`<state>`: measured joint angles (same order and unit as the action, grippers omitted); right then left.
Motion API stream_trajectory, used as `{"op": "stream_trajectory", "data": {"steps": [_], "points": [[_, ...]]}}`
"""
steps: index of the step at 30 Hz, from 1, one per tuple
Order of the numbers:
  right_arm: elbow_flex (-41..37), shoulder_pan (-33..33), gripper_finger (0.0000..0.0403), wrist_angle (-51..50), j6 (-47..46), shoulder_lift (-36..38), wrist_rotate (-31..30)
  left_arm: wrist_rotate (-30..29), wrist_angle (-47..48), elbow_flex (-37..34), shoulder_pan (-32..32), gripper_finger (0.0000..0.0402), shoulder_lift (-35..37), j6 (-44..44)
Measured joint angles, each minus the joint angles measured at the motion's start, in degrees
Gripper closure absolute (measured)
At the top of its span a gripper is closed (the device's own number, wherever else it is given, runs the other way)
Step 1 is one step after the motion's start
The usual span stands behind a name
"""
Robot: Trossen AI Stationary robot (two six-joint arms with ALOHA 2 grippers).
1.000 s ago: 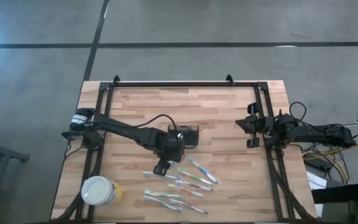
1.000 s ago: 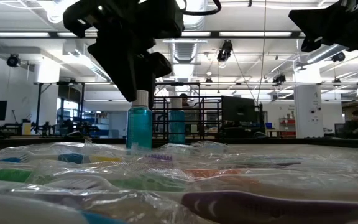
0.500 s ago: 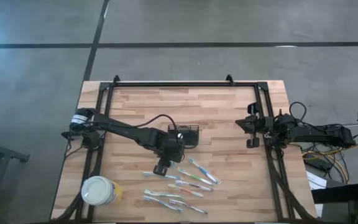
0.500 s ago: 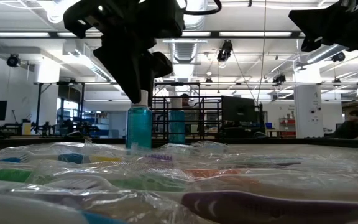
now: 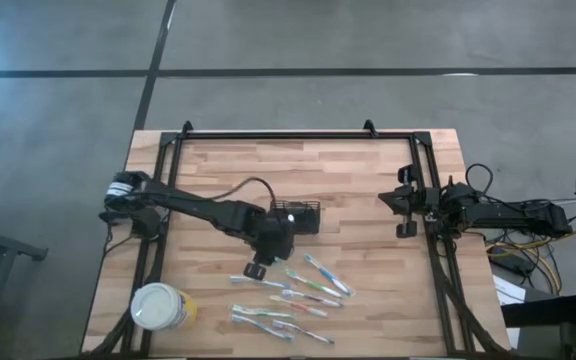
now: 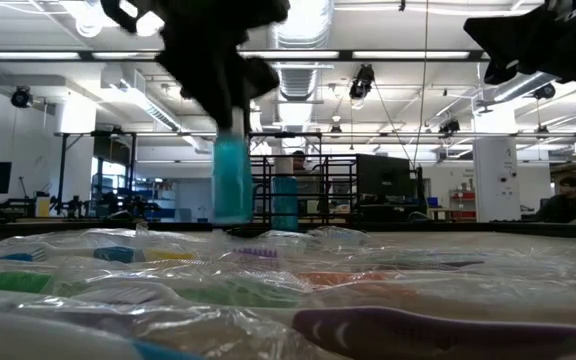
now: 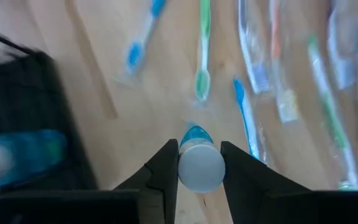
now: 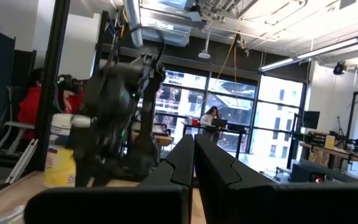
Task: Pick & Place toothbrushing station
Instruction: Put the mouthwash into the wire organizer
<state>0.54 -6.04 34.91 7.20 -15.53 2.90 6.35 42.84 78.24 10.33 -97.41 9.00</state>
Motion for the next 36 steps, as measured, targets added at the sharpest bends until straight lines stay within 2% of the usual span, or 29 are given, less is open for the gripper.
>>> {"op": "stream_trajectory", "data": {"steps": [4, 7, 11, 18, 24, 30, 36], "points": [[0.0, 0.0, 0.0394, -0.2, 0.0, 0.0, 0.0, -0.2, -3.4, -3.6, -0.3, 0.0303, 7.6, 0.0], [0.0, 0.0, 0.0394, -0.2, 0.0, 0.0, 0.0, -1.3, -6.9, -9.8, -0.8, 0.0303, 15.3, -1.5], [0.0, 0.0, 0.0394, -0.2, 0.1, 0.0, 0.0, -3.2, -14.6, -22.4, -1.6, 0.0303, 27.6, -5.3], [0.0, 0.0, 0.0394, -0.1, 0.0, 0.0, 0.0, -8.0, -30.7, -45.1, -2.5, 0.0303, 53.4, -11.2], [0.0, 0.0, 0.0394, 0.0, -0.2, 0.0, 0.0, -14.9, -37.9, -57.2, -3.7, 0.0303, 72.7, -15.6], [0.0, 0.0, 0.0394, 0.0, -0.2, 0.0, 0.0, -16.1, -38.1, -62.9, -4.4, 0.0303, 83.6, -18.0], [0.0, 0.0, 0.0394, 0.1, -0.2, 0.0, 0.0, -16.5, -37.5, -65.9, -4.4, 0.0303, 87.1, -19.0]]}}
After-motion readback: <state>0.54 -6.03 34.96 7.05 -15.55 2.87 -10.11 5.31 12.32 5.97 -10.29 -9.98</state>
